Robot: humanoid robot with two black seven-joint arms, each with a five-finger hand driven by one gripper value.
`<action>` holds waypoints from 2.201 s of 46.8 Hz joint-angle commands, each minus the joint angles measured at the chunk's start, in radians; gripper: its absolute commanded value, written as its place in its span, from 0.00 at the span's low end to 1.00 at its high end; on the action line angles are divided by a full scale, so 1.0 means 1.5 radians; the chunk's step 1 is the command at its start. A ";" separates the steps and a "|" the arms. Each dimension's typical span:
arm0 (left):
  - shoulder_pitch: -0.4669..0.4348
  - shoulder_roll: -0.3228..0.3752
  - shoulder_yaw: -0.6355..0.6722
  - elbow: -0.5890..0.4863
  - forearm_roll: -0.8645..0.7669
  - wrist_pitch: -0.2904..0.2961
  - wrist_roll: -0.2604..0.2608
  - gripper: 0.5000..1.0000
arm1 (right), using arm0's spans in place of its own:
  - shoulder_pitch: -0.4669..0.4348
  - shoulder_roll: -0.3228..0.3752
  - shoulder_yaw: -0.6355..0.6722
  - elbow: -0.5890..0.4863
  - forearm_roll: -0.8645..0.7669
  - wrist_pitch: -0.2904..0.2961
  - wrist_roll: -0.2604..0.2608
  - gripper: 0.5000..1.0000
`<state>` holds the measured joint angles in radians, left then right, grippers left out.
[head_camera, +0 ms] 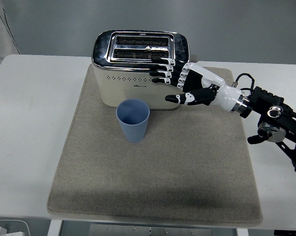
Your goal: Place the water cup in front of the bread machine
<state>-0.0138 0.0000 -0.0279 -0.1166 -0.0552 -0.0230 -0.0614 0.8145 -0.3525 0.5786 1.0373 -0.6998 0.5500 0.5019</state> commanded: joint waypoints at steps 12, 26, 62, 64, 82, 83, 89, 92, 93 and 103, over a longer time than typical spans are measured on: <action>0.000 0.000 0.000 0.000 0.000 0.000 0.000 1.00 | 0.008 -0.088 0.029 -0.007 0.107 0.026 0.000 0.83; 0.000 0.000 0.000 0.000 0.000 0.000 0.000 1.00 | -0.005 -0.075 0.026 -0.051 0.136 -0.116 -0.002 0.83; 0.000 0.000 0.000 0.000 0.000 0.000 0.000 1.00 | -0.050 -0.004 0.020 -0.107 0.331 -0.278 -0.057 0.85; 0.000 0.000 -0.001 0.000 0.000 0.000 0.000 1.00 | -0.051 0.001 0.022 -0.107 0.358 -0.279 -0.073 0.85; 0.000 0.000 0.000 0.000 0.000 0.000 0.000 1.00 | -0.047 0.008 0.026 -0.107 0.512 -0.277 -0.143 0.86; 0.000 0.000 0.000 0.000 0.000 0.000 0.000 1.00 | -0.046 0.007 0.027 -0.108 0.512 -0.277 -0.143 0.86; 0.000 0.000 0.000 0.000 0.000 0.000 0.000 1.00 | -0.043 0.006 0.033 -0.108 0.513 -0.274 -0.141 0.86; 0.000 0.000 0.000 0.000 0.000 0.000 0.000 1.00 | -0.036 0.006 0.044 -0.108 0.513 -0.274 -0.141 0.86; 0.000 0.000 0.000 0.000 0.000 0.000 0.000 1.00 | -0.035 0.005 0.045 -0.109 0.513 -0.275 -0.141 0.85; 0.000 0.000 -0.001 0.000 0.000 0.000 0.000 1.00 | -0.016 -0.002 0.043 -0.119 0.498 -0.277 -0.141 0.86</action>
<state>-0.0138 0.0000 -0.0278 -0.1166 -0.0552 -0.0230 -0.0614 0.7765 -0.3511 0.6466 0.8626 0.0515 0.1367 0.2901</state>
